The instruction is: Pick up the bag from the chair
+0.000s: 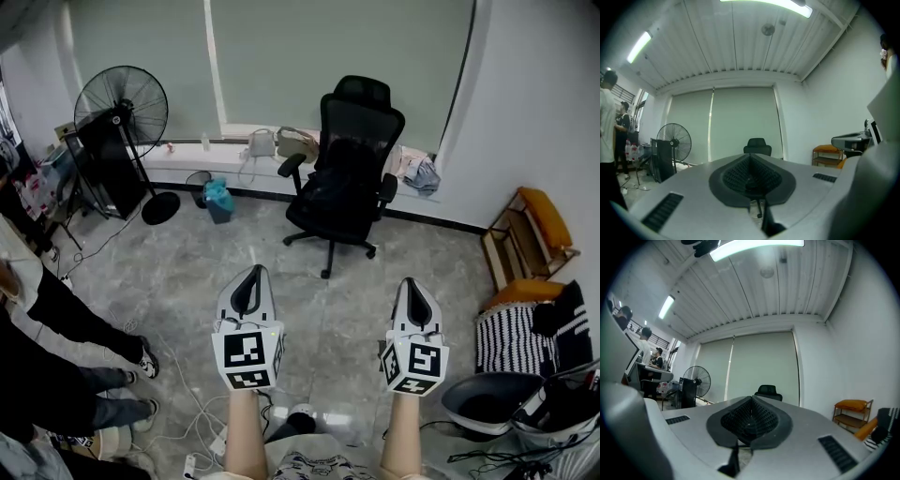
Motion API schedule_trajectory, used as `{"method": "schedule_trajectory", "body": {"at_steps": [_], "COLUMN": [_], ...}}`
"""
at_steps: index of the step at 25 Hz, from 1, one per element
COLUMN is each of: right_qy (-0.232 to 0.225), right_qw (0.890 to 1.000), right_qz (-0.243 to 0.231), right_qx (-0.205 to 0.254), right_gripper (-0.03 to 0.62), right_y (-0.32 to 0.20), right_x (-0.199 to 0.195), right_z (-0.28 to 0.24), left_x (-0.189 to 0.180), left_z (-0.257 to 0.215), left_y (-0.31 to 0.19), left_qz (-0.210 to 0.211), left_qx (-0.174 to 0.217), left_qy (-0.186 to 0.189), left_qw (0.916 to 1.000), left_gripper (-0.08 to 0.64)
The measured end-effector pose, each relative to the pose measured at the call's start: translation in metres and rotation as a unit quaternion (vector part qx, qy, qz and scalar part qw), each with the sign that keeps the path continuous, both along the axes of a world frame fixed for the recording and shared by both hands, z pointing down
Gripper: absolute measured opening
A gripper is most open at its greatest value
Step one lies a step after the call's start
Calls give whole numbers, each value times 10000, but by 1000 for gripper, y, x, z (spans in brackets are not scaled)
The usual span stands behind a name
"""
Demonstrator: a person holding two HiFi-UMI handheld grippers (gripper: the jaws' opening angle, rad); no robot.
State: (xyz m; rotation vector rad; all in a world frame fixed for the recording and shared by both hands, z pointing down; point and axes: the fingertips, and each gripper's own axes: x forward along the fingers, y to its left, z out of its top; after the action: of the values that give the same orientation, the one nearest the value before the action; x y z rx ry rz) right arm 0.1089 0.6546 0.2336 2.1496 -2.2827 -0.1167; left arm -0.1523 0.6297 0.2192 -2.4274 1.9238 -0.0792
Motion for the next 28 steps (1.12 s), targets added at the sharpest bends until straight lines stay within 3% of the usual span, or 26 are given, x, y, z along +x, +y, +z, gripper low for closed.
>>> {"method": "schedule_trajectory", "body": {"at_steps": [6,9,14,28], "right_qy": [-45,-115,-127,-94], "right_qw": [10000,9999,9999,9994], "right_qz": [3,-73,-77,-163], "right_qx": [55,21,-30,-275], "right_gripper": [27,144,221,258], "right_y": [-15,-30,-53,-124], "right_x": [-8,-15,-30,-40], "right_z": [2,5,10,31], "left_x": [-13,-20,-36,-41], "left_z": [4,9,13,35], "left_y": [-18,-32,-59,-133], "left_qz": [-1,58,96,177], "left_qx": [-15,-53,-114,-300], "left_qy": [131,204,279,197], "left_qw": [9999,9998,9995,9992], "left_gripper": [14,72,186,216]}}
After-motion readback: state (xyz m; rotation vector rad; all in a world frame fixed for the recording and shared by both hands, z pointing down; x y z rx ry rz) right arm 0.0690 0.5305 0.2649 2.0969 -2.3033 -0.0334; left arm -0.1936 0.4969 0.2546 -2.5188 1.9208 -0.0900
